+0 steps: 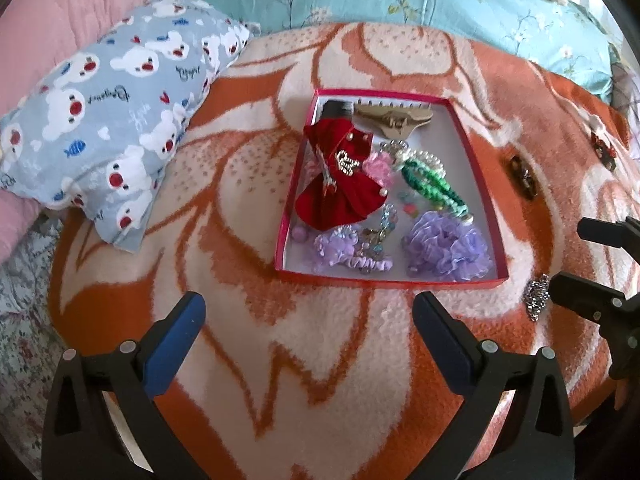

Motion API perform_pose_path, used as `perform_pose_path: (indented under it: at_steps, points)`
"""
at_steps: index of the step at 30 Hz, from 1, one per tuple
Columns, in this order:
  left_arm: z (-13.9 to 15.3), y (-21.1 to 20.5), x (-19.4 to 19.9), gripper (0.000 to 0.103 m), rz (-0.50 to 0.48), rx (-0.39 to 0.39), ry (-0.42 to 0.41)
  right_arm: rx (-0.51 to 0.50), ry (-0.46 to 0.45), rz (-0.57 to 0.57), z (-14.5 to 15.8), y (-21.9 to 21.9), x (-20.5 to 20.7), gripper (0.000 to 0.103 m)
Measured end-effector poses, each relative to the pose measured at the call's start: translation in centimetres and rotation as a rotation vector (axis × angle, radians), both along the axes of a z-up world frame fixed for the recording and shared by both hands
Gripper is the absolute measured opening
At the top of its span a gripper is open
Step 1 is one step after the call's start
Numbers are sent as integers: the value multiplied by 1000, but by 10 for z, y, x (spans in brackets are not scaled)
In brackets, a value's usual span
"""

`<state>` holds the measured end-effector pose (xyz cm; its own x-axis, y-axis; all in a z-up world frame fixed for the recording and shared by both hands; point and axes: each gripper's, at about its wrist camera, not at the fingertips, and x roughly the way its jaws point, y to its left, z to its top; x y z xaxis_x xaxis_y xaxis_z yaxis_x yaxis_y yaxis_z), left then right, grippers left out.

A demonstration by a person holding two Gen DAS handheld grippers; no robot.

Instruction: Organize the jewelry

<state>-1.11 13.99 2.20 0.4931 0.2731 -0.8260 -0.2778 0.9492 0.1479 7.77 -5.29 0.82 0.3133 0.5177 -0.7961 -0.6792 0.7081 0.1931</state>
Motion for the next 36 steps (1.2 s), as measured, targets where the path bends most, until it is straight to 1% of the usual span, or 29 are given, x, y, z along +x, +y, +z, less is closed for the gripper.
perform_pose_path:
  at_steps: [6, 13, 28, 36]
  points:
    - [-10, 5, 8, 103, 24, -23, 22, -15, 15, -5, -11, 4, 6, 102]
    - [-12, 7, 15, 103, 19, -16, 22, -30, 30, -6, -19, 13, 13, 102]
    - [-13, 14, 26, 103, 22, -37, 21, -31, 35, -11, -22, 25, 30, 102]
    - [-9, 15, 27, 103, 22, -53, 1, -17, 45, -32, -22, 25, 40, 102]
